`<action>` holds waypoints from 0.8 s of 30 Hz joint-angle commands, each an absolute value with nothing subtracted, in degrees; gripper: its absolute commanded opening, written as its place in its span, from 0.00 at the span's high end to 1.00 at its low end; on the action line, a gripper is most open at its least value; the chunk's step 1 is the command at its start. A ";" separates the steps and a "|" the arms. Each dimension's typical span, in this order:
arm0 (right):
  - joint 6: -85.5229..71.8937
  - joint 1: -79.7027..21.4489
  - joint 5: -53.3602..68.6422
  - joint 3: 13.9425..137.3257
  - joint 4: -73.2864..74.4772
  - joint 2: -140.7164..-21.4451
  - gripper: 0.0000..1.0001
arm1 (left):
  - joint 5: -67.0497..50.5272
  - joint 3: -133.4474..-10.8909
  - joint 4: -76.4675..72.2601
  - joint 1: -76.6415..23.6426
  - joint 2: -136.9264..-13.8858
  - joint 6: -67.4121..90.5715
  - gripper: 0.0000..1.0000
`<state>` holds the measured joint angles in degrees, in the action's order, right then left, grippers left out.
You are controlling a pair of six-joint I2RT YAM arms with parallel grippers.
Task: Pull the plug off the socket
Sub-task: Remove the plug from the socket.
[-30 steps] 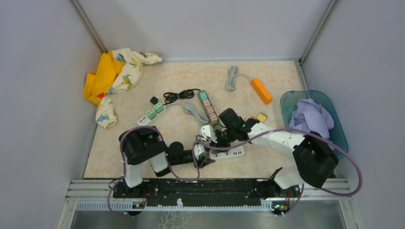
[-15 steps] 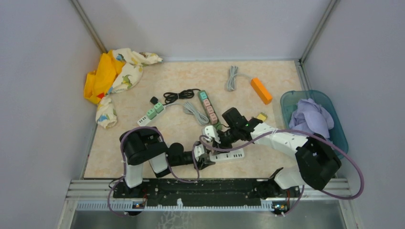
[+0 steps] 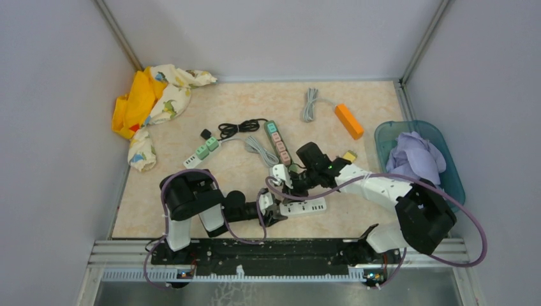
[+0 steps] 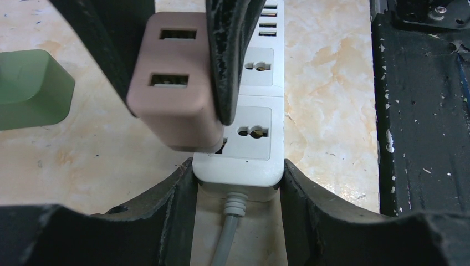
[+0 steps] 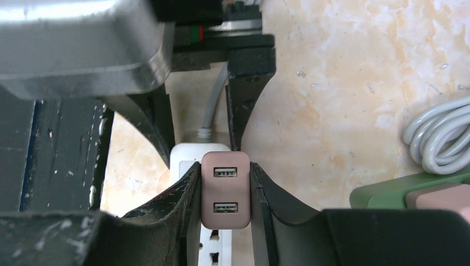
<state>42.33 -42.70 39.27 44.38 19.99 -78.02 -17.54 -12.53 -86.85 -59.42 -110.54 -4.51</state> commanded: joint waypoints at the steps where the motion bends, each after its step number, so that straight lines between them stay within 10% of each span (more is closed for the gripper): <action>1: 49.11 -41.43 43.73 48.31 26.04 -76.10 1.00 | -17.63 -11.48 -91.71 -59.33 -111.48 -3.10 1.00; 24: 54.70 -32.62 47.81 53.46 37.29 -71.78 1.00 | -17.19 -10.85 -90.16 -59.33 -109.38 -1.40 0.99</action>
<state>53.89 -34.76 44.97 50.63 37.50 -74.91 -17.45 -11.79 -86.85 -59.42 -109.86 -3.40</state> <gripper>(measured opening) 0.313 0.559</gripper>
